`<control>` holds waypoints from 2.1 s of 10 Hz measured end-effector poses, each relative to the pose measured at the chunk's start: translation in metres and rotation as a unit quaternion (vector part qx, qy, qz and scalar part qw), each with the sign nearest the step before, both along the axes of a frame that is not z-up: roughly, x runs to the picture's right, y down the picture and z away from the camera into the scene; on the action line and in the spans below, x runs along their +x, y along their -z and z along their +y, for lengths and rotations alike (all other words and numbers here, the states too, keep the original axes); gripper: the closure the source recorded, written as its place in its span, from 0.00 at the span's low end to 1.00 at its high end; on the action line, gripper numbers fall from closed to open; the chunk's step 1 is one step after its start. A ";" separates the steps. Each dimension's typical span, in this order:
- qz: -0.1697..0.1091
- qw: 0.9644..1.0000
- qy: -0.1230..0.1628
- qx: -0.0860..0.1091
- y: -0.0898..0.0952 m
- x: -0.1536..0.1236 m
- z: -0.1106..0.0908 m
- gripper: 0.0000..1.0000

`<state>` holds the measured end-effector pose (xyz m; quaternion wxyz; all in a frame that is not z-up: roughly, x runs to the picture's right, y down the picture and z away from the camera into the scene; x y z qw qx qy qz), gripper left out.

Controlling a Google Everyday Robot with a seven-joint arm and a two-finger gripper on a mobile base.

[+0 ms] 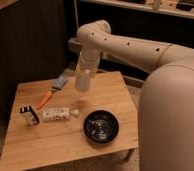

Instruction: Place the ceramic cup over the eraser

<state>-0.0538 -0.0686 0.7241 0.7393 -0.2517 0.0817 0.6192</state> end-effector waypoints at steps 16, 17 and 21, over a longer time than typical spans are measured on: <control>-0.288 0.926 0.155 0.186 0.221 -0.169 -0.037 1.00; -0.294 0.917 0.182 0.198 0.222 -0.193 -0.038 1.00; -0.278 0.908 0.247 0.191 0.186 -0.241 -0.020 1.00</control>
